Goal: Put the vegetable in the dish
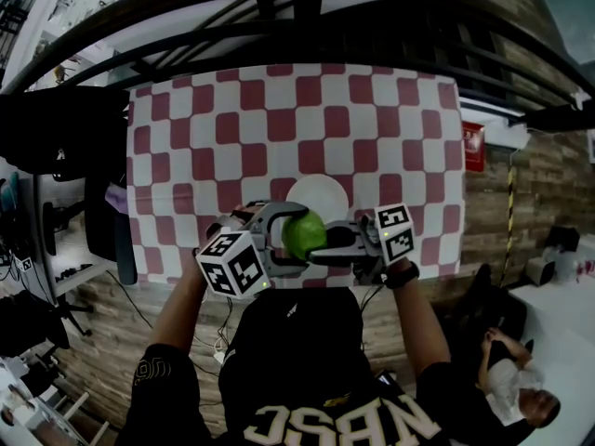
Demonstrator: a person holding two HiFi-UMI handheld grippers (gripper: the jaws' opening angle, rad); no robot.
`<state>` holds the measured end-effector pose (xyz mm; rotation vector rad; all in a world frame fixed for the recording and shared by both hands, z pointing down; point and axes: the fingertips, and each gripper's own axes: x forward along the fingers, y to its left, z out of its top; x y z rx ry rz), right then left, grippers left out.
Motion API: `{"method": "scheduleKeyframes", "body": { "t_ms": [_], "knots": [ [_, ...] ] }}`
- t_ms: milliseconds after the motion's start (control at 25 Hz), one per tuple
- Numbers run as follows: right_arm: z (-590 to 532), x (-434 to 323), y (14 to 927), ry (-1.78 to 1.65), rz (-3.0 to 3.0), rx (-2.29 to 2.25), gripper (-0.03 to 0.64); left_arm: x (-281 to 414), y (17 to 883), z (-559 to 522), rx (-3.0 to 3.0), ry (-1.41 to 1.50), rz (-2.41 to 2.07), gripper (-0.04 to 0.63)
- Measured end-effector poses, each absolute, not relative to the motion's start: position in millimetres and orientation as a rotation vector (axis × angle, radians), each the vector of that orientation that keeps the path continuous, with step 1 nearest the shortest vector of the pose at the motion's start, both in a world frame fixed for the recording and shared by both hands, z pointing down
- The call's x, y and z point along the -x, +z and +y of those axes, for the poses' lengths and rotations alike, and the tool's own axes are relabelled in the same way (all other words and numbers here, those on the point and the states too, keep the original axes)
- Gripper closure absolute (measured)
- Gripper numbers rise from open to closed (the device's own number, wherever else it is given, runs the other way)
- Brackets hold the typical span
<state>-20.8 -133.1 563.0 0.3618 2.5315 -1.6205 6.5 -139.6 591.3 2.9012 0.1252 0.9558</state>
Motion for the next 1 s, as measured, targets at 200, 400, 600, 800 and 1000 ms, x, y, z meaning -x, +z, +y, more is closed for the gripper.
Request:
{"method": "scheduleKeyframes", "body": {
  "t_ms": [200, 400, 600, 800, 1000],
  "knots": [
    [-142, 15, 585, -1.701, 2.574, -0.252, 0.48, -11, 609, -146, -2.871, 0.948, 0.111, 0.152],
    [-141, 2, 604, -1.683, 2.684, -0.162, 0.455, -20, 623, -147, -2.852, 0.937, 0.142, 0.153],
    [-151, -16, 625, -1.653, 2.805, 0.024, 0.42, -24, 638, -156, -2.833, 0.96, 0.126, 0.155],
    [-179, -46, 640, -1.529, 2.869, 0.386, 0.42, -18, 652, -166, -2.791, 1.002, 0.06, 0.155],
    [-217, -78, 650, -0.957, 3.15, 1.041, 0.42, -24, 675, -169, -2.765, 1.158, 0.023, 0.155]
  ]
}}
